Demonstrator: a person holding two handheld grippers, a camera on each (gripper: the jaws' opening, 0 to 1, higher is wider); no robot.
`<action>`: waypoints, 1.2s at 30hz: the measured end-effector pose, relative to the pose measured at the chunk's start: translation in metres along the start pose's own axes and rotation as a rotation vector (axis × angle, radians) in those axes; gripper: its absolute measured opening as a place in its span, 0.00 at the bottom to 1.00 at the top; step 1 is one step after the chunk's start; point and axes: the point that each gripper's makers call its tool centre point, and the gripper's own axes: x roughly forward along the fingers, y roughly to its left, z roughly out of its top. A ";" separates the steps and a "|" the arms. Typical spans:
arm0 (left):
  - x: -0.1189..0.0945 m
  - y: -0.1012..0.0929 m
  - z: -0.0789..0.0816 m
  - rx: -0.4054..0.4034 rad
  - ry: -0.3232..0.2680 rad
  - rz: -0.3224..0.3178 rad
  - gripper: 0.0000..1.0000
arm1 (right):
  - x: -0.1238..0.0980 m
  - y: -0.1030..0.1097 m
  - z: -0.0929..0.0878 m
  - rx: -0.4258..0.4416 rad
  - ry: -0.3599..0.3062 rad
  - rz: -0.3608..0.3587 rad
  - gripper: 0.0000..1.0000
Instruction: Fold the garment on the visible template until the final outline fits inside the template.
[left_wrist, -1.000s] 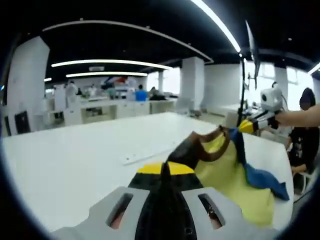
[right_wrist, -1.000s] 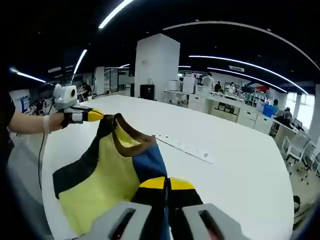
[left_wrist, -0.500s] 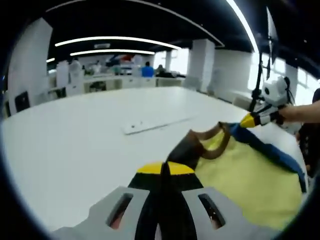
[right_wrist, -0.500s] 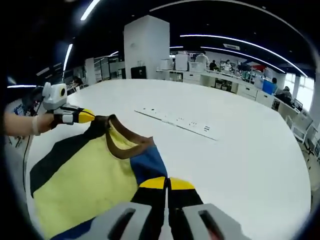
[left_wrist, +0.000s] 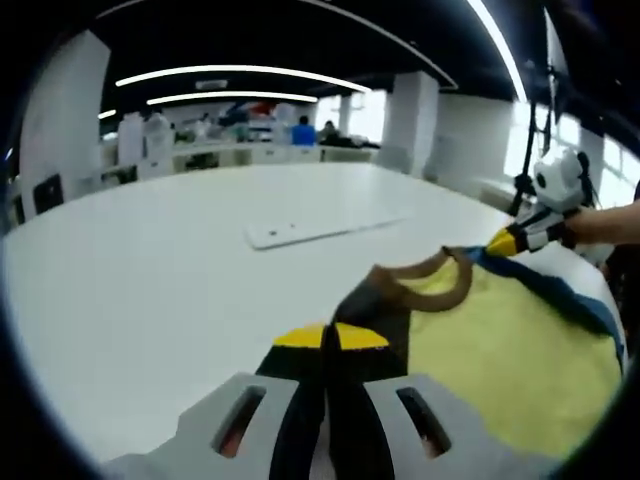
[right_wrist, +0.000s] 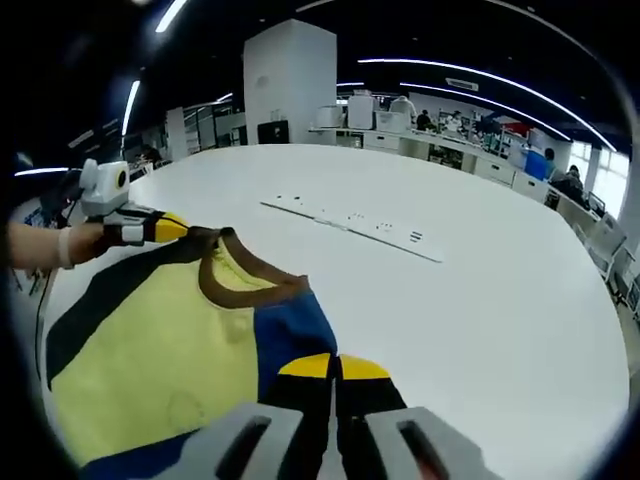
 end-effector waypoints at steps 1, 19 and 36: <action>0.000 0.000 0.000 0.004 -0.002 -0.001 0.00 | 0.000 0.000 0.001 -0.002 -0.005 0.002 0.00; -0.041 -0.040 0.024 0.092 -0.086 -0.108 0.69 | -0.046 0.037 0.002 -0.033 -0.118 0.081 0.51; -0.137 -0.075 0.045 0.005 -0.182 -0.128 0.59 | -0.166 0.102 -0.027 -0.159 -0.183 0.051 0.41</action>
